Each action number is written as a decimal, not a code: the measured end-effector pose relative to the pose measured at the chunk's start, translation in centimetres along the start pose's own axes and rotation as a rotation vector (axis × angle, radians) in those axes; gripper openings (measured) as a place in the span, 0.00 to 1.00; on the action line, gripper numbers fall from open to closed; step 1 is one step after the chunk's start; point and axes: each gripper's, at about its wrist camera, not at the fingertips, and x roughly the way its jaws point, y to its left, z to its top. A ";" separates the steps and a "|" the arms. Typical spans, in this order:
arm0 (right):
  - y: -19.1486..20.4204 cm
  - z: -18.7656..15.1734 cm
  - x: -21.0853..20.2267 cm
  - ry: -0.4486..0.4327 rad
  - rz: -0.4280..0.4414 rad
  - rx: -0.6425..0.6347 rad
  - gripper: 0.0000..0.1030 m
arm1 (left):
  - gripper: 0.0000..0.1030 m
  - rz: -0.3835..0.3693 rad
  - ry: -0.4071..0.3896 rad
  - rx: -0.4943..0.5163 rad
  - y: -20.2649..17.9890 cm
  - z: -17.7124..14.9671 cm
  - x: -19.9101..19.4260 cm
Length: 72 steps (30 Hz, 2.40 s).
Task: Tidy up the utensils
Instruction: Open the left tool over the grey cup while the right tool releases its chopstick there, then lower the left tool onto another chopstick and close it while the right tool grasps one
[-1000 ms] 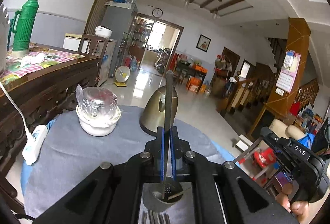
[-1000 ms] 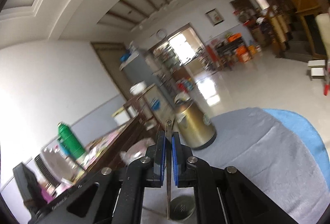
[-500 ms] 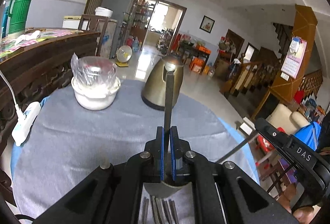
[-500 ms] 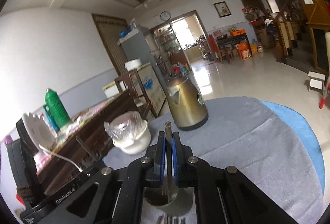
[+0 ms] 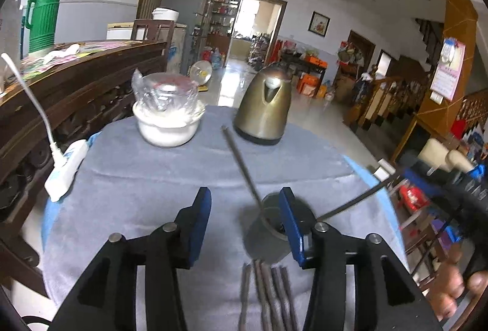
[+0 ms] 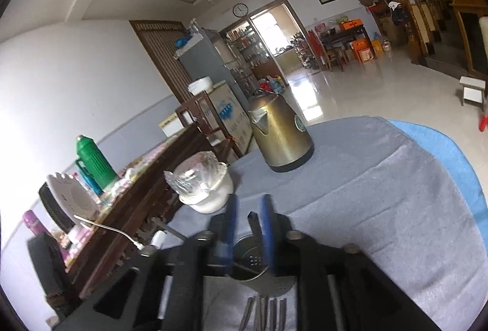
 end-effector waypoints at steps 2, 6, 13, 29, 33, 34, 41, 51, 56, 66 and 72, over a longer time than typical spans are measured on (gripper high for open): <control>-0.1 -0.2 -0.9 -0.027 0.013 0.007 0.56 | 0.54 0.024 0.012 0.008 0.1 -0.7 -0.2; -0.2 -0.7 -3.2 -0.103 0.029 -0.011 0.56 | 0.58 0.093 0.032 0.044 0.4 -2.1 -0.6; -1.0 -2.7 -5.8 -0.094 0.039 -0.057 0.53 | 0.61 0.153 0.096 0.074 1.8 -4.8 -0.8; -5.5 -11.6 0.3 0.314 0.026 0.017 0.26 | 0.61 0.063 0.330 0.063 1.3 -10.4 3.4; -5.8 -13.1 2.0 0.384 0.026 0.014 0.25 | 0.61 0.060 0.367 0.099 0.4 -11.1 4.6; -5.8 -13.2 2.3 0.396 0.026 0.013 0.24 | 0.61 0.057 0.376 0.110 0.3 -11.2 5.0; -5.7 -14.1 6.3 0.509 0.031 0.016 0.19 | 0.58 0.002 0.451 0.145 0.1 -11.2 7.5; -6.0 -14.2 10.7 0.591 -0.010 0.020 0.15 | 0.43 -0.075 0.524 0.119 0.3 -10.0 10.4; -6.1 -14.5 11.5 0.621 -0.012 0.026 0.14 | 0.34 -0.076 0.537 0.119 0.3 -9.8 11.2; -6.9 -14.0 10.7 0.610 -0.041 0.022 0.09 | 0.12 -0.083 0.549 0.116 0.3 -9.6 11.5; -7.3 -13.5 11.0 0.637 -0.047 0.073 0.10 | 0.12 -0.073 0.547 0.104 1.1 -9.5 11.1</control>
